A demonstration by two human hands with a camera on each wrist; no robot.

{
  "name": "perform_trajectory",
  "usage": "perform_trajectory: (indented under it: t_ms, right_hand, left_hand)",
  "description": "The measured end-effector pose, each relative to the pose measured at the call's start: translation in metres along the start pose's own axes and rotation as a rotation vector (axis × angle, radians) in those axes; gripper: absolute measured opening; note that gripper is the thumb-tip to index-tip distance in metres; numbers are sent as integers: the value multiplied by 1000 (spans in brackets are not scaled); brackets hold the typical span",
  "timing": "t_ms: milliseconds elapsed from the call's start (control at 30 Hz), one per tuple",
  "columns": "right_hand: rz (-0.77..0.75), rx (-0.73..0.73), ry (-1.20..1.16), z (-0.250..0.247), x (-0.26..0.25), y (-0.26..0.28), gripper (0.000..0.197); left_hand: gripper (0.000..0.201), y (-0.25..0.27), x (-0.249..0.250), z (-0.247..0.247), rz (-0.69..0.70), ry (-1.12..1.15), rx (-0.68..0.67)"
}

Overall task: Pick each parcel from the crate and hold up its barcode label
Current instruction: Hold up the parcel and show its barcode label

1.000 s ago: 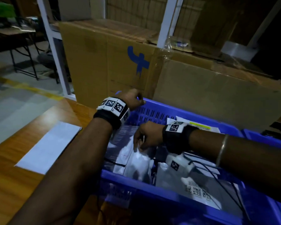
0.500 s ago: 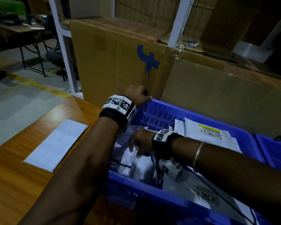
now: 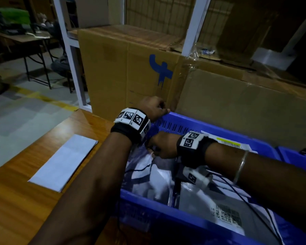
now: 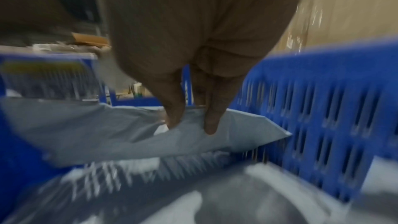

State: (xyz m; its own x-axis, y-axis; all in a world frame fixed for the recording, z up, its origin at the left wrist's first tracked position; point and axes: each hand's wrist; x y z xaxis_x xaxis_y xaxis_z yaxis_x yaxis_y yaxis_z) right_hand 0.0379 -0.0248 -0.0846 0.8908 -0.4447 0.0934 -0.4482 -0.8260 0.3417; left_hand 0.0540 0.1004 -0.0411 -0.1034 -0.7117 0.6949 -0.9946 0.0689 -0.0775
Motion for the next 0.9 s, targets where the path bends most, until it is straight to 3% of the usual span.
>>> perform_trajectory:
  t_ms: [200,333,467,567,733,800,900]
  right_hand:
    - [50,98,19,-38,12,34,5]
    - [168,142,-31,-60,25,59,25]
    - [246,193,-119,-74,40,89,18]
    - [256,358,-288,-73,55,109,6]
    - [402,663,-647,-73,77,128,21]
    - [429,738,-784,-73,83,130,24]
    - [457,854,-977,-76,84,128,7]
  left_hand:
    - [32,-1,-1,-1,9,44,-25]
    - [26,1,1,1,-17,55,41]
    - [40,7,2,-1,-53,113,79]
    - [43,4,-5,-2,-50,133,96]
    - [34,3,0,-3,3,167,95]
    - [39,0,1,1,98,310,131]
    - [46,5,10,5,200,582,66]
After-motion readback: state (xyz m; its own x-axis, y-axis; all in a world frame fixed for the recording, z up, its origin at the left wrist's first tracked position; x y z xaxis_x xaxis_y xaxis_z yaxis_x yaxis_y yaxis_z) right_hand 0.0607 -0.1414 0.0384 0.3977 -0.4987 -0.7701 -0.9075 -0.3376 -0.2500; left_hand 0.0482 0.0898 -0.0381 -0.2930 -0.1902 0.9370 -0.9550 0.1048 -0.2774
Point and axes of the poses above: each hand's wrist, its own y-axis away from the middle knuckle, its own z-axis out of the palm, x = y × z, and after that the axes turned 11 degrees about y, right-handed
